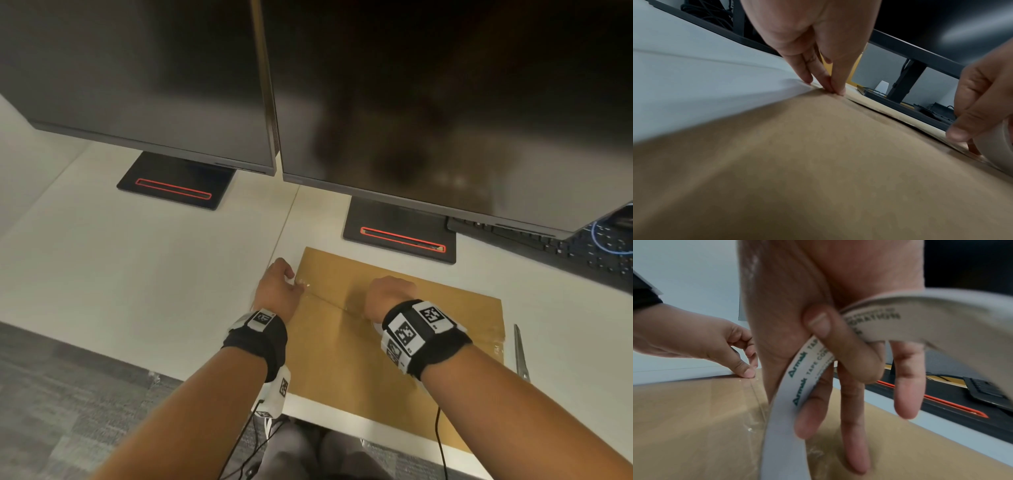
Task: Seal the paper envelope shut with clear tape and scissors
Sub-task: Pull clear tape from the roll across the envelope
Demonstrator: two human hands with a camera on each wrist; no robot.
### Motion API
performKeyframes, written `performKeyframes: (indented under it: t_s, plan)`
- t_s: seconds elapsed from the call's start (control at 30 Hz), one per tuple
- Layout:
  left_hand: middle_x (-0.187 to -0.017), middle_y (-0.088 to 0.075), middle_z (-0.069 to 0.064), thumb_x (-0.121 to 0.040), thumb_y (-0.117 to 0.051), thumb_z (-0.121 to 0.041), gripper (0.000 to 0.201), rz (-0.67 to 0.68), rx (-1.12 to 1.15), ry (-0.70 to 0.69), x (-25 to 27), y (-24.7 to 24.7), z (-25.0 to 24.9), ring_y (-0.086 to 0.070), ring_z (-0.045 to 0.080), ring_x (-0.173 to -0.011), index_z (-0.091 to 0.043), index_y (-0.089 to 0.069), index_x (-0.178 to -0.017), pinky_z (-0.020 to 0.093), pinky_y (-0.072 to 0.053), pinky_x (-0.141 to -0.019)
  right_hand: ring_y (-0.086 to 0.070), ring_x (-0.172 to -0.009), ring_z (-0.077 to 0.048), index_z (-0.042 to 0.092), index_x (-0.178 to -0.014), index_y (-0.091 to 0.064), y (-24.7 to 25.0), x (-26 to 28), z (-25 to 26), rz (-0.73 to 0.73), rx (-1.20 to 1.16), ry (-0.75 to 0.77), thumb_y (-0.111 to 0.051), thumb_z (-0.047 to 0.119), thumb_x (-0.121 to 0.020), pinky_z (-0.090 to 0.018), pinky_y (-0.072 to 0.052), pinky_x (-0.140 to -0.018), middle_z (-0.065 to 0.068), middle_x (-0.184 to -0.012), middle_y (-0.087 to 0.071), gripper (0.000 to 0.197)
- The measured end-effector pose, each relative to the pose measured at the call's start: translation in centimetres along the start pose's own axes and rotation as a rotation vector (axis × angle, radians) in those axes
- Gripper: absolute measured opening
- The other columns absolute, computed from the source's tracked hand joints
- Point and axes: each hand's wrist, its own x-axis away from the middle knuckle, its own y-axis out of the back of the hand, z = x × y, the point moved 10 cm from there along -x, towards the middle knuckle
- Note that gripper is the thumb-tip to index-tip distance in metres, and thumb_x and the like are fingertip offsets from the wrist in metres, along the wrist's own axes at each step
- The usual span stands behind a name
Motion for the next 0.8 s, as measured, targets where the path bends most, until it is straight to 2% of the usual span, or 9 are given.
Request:
performKeyframes:
  t_s: [0.07, 0.23, 0.37, 0.4, 0.47, 0.53, 0.6, 0.7, 0.8]
  plan:
    - [-0.087, -0.06, 0.005, -0.083, -0.063, -0.019, 0.018, -0.012, -0.034, -0.027, 0.0, 0.0, -0.3, -0.061, 0.025, -0.079, -0.018, -0.044, -0.081, 0.039, -0.053, -0.073, -0.064, -0.101, -0.022, 0.013, -0.108, -0.064, 0.1, -0.2, 0.1, -0.009, -0.014, 0.007, -0.056, 0.027, -0.09, -0.031, -0.051, -0.088, -0.004, -0.111, -0.066, 0.024]
    - [-0.092, -0.047, 0.002, -0.087, -0.062, -0.015, 0.016, 0.013, -0.156, -0.116, -0.1, -0.4, -1.4, -0.054, 0.022, -0.079, -0.012, -0.048, -0.08, 0.03, -0.046, -0.072, -0.064, -0.101, -0.022, 0.013, -0.109, -0.064, -0.1, -0.3, 0.0, -0.002, -0.015, -0.008, -0.055, 0.026, -0.09, -0.031, -0.05, -0.088, -0.004, -0.112, -0.066, 0.024]
    - [-0.1, -0.052, 0.007, -0.09, -0.059, -0.009, 0.004, 0.018, -0.256, -0.207, 0.0, -0.8, -2.2, -0.057, 0.024, -0.089, -0.005, -0.059, -0.087, 0.034, -0.05, -0.08, -0.064, -0.103, -0.021, 0.014, -0.109, -0.064, -0.1, -0.3, 0.1, -0.01, 0.006, -0.013, -0.055, 0.025, -0.091, -0.031, -0.049, -0.088, -0.003, -0.113, -0.066, 0.023]
    - [-0.104, -0.054, 0.009, -0.089, -0.055, -0.002, 0.007, 0.033, -0.323, -0.242, 0.1, -1.2, -2.7, -0.056, 0.024, -0.094, -0.004, -0.062, -0.091, 0.032, -0.049, -0.082, -0.064, -0.103, -0.021, 0.015, -0.109, -0.064, -0.1, -0.2, 0.1, -0.012, 0.019, -0.015, -0.054, 0.025, -0.091, -0.031, -0.049, -0.089, -0.002, -0.113, -0.066, 0.023]
    - [-0.115, -0.054, 0.007, -0.087, -0.046, 0.007, 0.028, 0.091, -0.474, -0.276, 0.4, -2.5, -3.3, -0.052, 0.021, -0.105, -0.007, -0.063, -0.104, 0.024, -0.044, -0.081, -0.064, -0.102, -0.02, 0.015, -0.109, -0.064, -0.2, -0.2, 0.2, -0.013, 0.036, -0.019, -0.053, 0.023, -0.091, -0.03, -0.049, -0.089, -0.002, -0.113, -0.066, 0.023]
    - [-0.123, -0.052, 0.007, -0.086, -0.043, 0.009, 0.037, 0.137, -0.573, -0.321, 0.8, -3.4, -3.9, -0.049, 0.021, -0.113, -0.007, -0.06, -0.115, 0.026, -0.044, -0.088, -0.063, -0.103, -0.021, 0.014, -0.109, -0.064, -0.2, -0.2, 0.3, -0.017, 0.048, -0.02, -0.052, 0.023, -0.091, -0.031, -0.049, -0.091, -0.003, -0.114, -0.065, 0.023]
    - [-0.126, -0.05, 0.01, -0.088, -0.043, 0.007, 0.036, 0.167, -0.651, -0.352, 1.1, -3.9, -4.4, -0.049, 0.024, -0.115, -0.005, -0.058, -0.119, 0.031, -0.045, -0.093, -0.064, -0.102, -0.021, 0.014, -0.109, -0.064, -0.1, -0.2, 0.2, -0.026, 0.036, -0.018, -0.052, 0.023, -0.091, -0.031, -0.049, -0.091, -0.003, -0.113, -0.066, 0.023]
    - [-0.129, -0.048, 0.011, -0.091, -0.041, 0.001, 0.032, 0.203, -0.696, -0.33, 1.5, -4.5, -4.4, -0.047, 0.024, -0.116, -0.004, -0.052, -0.121, 0.032, -0.046, -0.092, -0.064, -0.101, -0.022, 0.013, -0.109, -0.065, 0.1, 0.1, 0.0, -0.034, 0.017, -0.003, -0.052, 0.021, -0.09, -0.031, -0.05, -0.09, -0.004, -0.112, -0.066, 0.024]
    - [-0.136, -0.042, 0.011, -0.098, -0.038, -0.026, 0.038, 0.207, -0.723, -0.319, 2.3, -5.0, -4.2, -0.045, 0.024, -0.118, -0.004, -0.045, -0.129, 0.035, -0.046, -0.092, -0.065, -0.095, -0.022, 0.014, -0.103, -0.066, 0.2, 0.5, -0.7, -0.031, -0.054, 0.02, -0.054, 0.025, -0.088, -0.03, -0.051, -0.082, -0.003, -0.106, -0.067, 0.022]
